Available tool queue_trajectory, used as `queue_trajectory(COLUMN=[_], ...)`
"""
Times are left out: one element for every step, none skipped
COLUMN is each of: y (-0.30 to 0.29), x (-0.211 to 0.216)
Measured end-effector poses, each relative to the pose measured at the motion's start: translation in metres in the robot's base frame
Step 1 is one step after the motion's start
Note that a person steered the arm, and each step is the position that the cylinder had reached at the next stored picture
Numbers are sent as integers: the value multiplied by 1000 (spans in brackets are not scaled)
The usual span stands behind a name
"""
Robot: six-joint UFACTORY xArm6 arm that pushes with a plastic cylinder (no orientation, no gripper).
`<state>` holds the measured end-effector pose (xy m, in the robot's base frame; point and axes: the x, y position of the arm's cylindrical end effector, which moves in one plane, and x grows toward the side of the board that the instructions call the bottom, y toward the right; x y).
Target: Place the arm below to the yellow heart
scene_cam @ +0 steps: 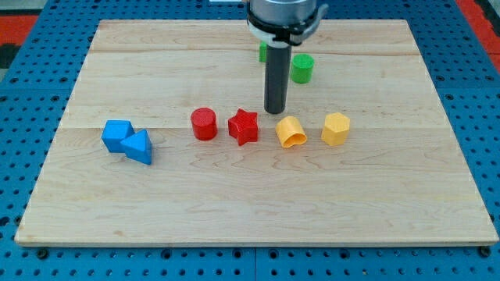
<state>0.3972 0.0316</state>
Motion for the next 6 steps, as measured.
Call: queue_trajectory(y=[10,-12,78,188,198,118], x=[-25,-25,-24,5,105,139])
